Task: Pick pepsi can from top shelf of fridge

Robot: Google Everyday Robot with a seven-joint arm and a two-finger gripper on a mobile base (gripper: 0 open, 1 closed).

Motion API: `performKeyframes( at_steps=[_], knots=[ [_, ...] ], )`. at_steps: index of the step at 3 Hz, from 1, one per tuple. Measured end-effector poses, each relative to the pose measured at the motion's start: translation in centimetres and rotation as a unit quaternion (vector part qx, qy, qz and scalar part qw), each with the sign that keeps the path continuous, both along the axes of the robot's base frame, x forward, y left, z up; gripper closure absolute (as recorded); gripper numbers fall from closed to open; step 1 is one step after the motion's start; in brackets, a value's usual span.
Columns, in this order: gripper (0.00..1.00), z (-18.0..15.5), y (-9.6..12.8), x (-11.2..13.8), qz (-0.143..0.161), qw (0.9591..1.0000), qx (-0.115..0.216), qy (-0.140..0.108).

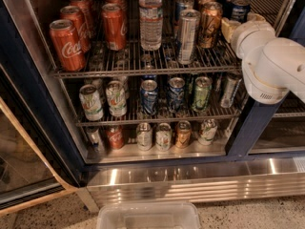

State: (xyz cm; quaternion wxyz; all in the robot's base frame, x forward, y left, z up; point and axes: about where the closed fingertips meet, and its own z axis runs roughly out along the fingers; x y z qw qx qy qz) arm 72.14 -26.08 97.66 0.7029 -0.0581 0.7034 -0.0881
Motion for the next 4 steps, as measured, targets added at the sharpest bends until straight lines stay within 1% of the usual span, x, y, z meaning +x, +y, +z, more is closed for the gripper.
performKeyframes(
  at_steps=[1,3,4],
  knots=[
    [0.46,-0.03,0.13,0.2,-0.005,1.0,0.0,0.0],
    [0.44,-0.05,0.24,0.62,-0.014,0.9999,0.0,0.0],
    [0.41,-0.22,-0.08,0.95,-0.028,0.9996,0.002,0.002]
  ],
)
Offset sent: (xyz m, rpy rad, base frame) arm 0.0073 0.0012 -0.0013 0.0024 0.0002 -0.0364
